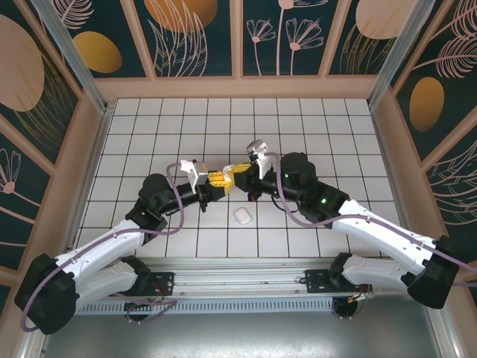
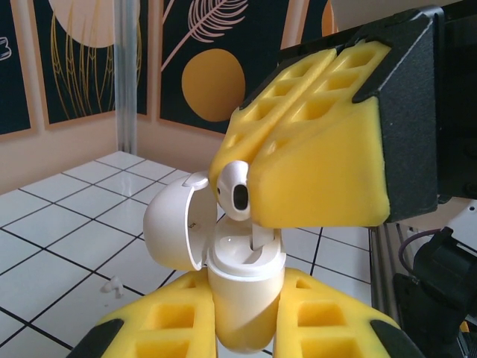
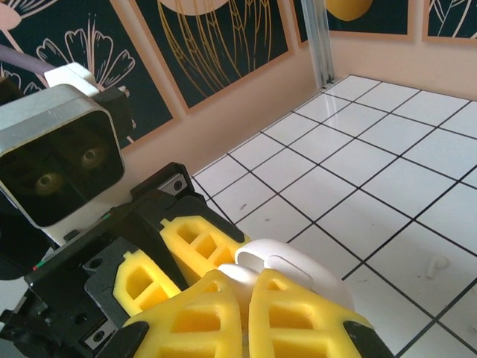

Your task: Insert the wireless bluetooth earbuds into the charging case

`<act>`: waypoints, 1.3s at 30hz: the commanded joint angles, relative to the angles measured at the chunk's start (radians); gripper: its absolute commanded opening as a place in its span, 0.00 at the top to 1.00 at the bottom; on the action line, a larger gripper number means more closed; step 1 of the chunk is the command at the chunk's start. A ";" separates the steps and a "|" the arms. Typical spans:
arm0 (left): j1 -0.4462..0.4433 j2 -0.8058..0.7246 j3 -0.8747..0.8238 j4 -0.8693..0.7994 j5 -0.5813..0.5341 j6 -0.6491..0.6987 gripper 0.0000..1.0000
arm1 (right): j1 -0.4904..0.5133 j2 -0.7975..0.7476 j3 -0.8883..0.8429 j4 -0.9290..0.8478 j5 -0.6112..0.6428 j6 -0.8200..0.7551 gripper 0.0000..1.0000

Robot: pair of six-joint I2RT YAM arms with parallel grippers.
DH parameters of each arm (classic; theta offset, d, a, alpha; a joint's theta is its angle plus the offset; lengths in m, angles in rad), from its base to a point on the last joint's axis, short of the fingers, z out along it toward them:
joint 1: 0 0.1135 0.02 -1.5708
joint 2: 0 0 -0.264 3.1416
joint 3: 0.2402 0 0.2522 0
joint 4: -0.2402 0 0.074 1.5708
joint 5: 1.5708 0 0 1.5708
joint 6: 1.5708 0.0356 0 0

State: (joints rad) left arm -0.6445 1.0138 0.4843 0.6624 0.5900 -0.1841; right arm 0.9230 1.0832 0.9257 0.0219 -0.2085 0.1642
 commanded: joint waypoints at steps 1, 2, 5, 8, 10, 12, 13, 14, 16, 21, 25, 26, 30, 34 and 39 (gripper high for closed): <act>-0.006 -0.021 -0.004 0.052 0.000 0.026 1.00 | 0.010 -0.002 0.036 -0.048 -0.022 -0.035 0.92; -0.006 -0.020 -0.003 0.054 -0.001 0.025 1.00 | 0.010 0.001 0.037 -0.056 -0.027 -0.038 0.92; -0.006 -0.015 0.002 0.054 0.002 0.025 1.00 | 0.009 0.011 0.048 -0.074 -0.039 -0.047 0.93; -0.006 -0.014 0.005 0.053 0.003 0.024 1.00 | 0.010 0.019 0.055 -0.086 -0.047 -0.052 0.93; -0.006 -0.016 0.005 0.051 0.002 0.024 1.00 | 0.010 0.021 0.056 -0.089 -0.049 -0.055 0.93; -0.006 -0.020 0.005 0.047 0.001 0.024 1.00 | 0.010 0.022 0.055 -0.092 -0.049 -0.058 0.93; -0.006 -0.021 0.005 0.044 0.000 0.025 1.00 | 0.010 0.022 0.055 -0.092 -0.051 -0.057 0.93; -0.006 -0.024 0.006 0.042 -0.002 0.026 1.00 | 0.010 0.022 0.054 -0.094 -0.049 -0.058 0.93; -0.007 -0.027 0.003 0.036 -0.004 0.028 1.00 | 0.010 0.023 0.055 -0.097 -0.049 -0.058 0.93; -0.006 -0.030 0.008 0.032 -0.006 0.031 1.00 | 0.010 0.021 0.058 -0.109 -0.054 -0.060 0.93; -0.006 -0.029 0.008 0.031 -0.009 0.032 1.00 | 0.010 0.020 0.057 -0.114 -0.060 -0.058 0.93; -0.006 -0.029 0.008 0.031 -0.009 0.031 1.00 | 0.010 0.021 0.054 -0.114 -0.061 -0.056 0.93; -0.006 -0.029 0.010 0.029 -0.010 0.034 1.00 | 0.011 0.021 0.050 -0.114 -0.069 -0.053 0.93; -0.006 -0.030 0.010 0.021 -0.020 0.035 1.00 | 0.011 0.029 0.051 -0.124 -0.080 -0.054 0.92; -0.007 -0.035 0.007 0.016 -0.026 0.038 1.00 | 0.014 0.042 0.058 -0.136 -0.090 -0.057 0.89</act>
State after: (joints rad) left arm -0.6476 1.0031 0.4843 0.6281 0.5880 -0.1616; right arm 0.9237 1.1080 0.9607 -0.0616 -0.2382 0.1272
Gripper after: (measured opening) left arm 0.160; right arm 0.107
